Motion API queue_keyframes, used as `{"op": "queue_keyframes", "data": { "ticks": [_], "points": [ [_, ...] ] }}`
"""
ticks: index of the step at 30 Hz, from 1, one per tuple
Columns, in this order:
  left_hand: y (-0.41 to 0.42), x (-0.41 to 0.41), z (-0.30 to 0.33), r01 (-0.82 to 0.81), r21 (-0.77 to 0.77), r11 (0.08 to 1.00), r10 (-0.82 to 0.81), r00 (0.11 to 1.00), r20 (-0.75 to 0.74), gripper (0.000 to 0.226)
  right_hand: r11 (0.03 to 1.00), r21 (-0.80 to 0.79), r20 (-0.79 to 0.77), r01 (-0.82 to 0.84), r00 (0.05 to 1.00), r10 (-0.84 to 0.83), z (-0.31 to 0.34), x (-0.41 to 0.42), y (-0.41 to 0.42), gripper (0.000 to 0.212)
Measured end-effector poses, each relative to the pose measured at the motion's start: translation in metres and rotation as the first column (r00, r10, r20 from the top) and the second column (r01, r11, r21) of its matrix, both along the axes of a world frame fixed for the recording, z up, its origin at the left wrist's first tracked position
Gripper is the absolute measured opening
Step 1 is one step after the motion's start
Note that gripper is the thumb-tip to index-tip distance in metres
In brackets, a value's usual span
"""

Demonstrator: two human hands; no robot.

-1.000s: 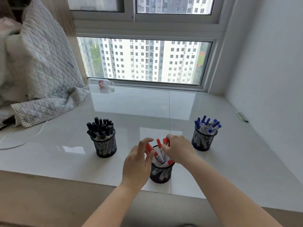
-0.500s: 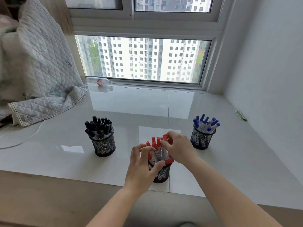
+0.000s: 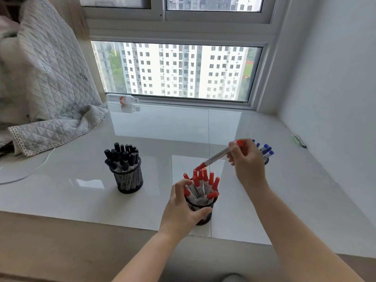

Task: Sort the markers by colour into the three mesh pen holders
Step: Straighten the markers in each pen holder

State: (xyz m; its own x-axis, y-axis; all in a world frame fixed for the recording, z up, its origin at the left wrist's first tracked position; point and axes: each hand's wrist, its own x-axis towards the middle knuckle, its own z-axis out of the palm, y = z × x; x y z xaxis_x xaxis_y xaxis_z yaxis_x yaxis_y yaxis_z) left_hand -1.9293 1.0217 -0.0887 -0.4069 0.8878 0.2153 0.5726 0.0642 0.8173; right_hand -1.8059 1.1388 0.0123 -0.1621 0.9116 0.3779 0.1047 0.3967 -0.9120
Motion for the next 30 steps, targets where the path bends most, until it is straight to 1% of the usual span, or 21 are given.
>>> {"op": "queue_keyframes", "data": {
  "ticks": [2,3,5,6,8,9,11,12,13,14,16,17,18,19,21,22,24,25,27,30],
  "points": [
    [0.001,0.000,-0.005,0.003,0.005,1.000,-0.003,0.999,0.052,0.096,0.992,-0.123,-0.133,0.012,0.991,-0.028,-0.002,0.006,0.000,0.008],
    [0.002,0.000,-0.007,0.007,0.000,1.000,-0.007,0.997,0.072,0.107,0.978,-0.206,-0.195,-0.009,0.980,-0.032,-0.004,0.008,0.000,0.005],
    [0.003,0.000,-0.011,0.015,-0.021,1.000,-0.013,0.997,0.072,0.122,0.913,-0.385,-0.358,-0.132,0.934,-0.016,-0.008,0.012,-0.002,0.003],
    [0.003,-0.001,-0.013,0.017,-0.021,1.000,-0.015,0.997,0.075,0.125,0.862,-0.451,-0.462,-0.230,0.887,-0.005,-0.011,0.012,-0.003,0.003],
    [0.006,-0.001,-0.015,0.020,-0.018,1.000,-0.018,0.995,0.102,0.126,0.755,-0.501,-0.642,-0.422,0.767,0.003,-0.015,0.013,-0.006,0.005],
    [0.007,-0.002,-0.016,0.021,-0.023,0.999,-0.018,0.992,0.124,0.124,0.715,-0.496,-0.691,-0.493,0.722,0.019,-0.016,0.014,-0.007,0.008],
    [0.010,-0.002,-0.018,0.027,-0.037,0.999,-0.020,0.983,0.184,0.117,0.662,-0.462,-0.722,-0.590,0.684,0.105,-0.017,0.014,-0.010,0.024],
    [0.012,-0.002,-0.019,0.029,-0.042,0.999,-0.019,0.976,0.216,0.112,0.652,-0.441,-0.713,-0.617,0.682,0.163,-0.017,0.013,-0.012,0.033],
    [0.012,-0.002,-0.019,0.027,-0.045,0.999,-0.016,0.971,0.238,0.108,0.653,-0.427,-0.691,-0.625,0.692,0.211,-0.017,0.013,-0.014,0.037],
    [0.013,-0.002,-0.019,0.021,-0.048,0.999,-0.009,0.969,0.247,0.103,0.667,-0.419,-0.656,-0.617,0.713,0.248,-0.017,0.012,-0.015,0.036],
    [0.015,-0.001,-0.019,0.000,-0.045,0.999,0.011,0.968,0.249,0.086,0.718,-0.417,-0.552,-0.557,0.783,0.287,-0.018,0.009,-0.018,0.029],
    [0.016,-0.001,-0.019,-0.013,-0.042,0.999,0.023,0.968,0.251,0.076,0.751,-0.413,-0.488,-0.516,0.821,0.296,-0.019,0.007,-0.020,0.022],
    [0.016,0.000,-0.018,-0.024,-0.041,0.999,0.033,0.967,0.252,0.069,0.778,-0.408,-0.431,-0.479,0.852,0.298,-0.020,0.005,-0.022,0.012],
    [0.017,0.000,-0.019,-0.029,-0.042,0.999,0.039,0.966,0.254,0.066,0.798,-0.406,-0.382,-0.445,0.876,0.294,-0.021,0.004,-0.023,0.008],
    [0.017,0.001,-0.019,-0.034,-0.043,0.998,0.044,0.965,0.258,0.064,0.844,-0.384,-0.254,-0.375,0.921,0.294,-0.026,0.001,-0.026,0.020],
    [0.016,0.001,-0.018,-0.037,-0.043,0.998,0.047,0.965,0.260,0.063,0.877,-0.352,-0.163,-0.328,0.944,0.288,-0.030,0.000,-0.028,0.022],
    [0.015,0.002,-0.017,-0.043,-0.041,0.998,0.053,0.960,0.274,0.064,0.933,-0.243,0.009,-0.264,0.961,0.275,-0.037,-0.001,-0.031,0.020],
    [0.015,0.002,-0.017,-0.042,-0.042,0.998,0.053,0.958,0.283,0.064,0.949,-0.183,0.069,-0.256,0.960,0.272,-0.040,-0.002,-0.033,0.019],
    [0.014,0.002,-0.017,-0.038,-0.044,0.998,0.049,0.954,0.295,0.064,0.960,-0.101,0.135,-0.261,0.952,0.273,-0.046,-0.002,-0.034,0.023],
    [0.014,0.002,-0.016,-0.044,-0.037,0.998,0.053,0.953,0.297,0.064,0.960,-0.043,0.204,-0.278,0.938,0.280,-0.052,0.000,-0.036,0.029]
  ]
}}
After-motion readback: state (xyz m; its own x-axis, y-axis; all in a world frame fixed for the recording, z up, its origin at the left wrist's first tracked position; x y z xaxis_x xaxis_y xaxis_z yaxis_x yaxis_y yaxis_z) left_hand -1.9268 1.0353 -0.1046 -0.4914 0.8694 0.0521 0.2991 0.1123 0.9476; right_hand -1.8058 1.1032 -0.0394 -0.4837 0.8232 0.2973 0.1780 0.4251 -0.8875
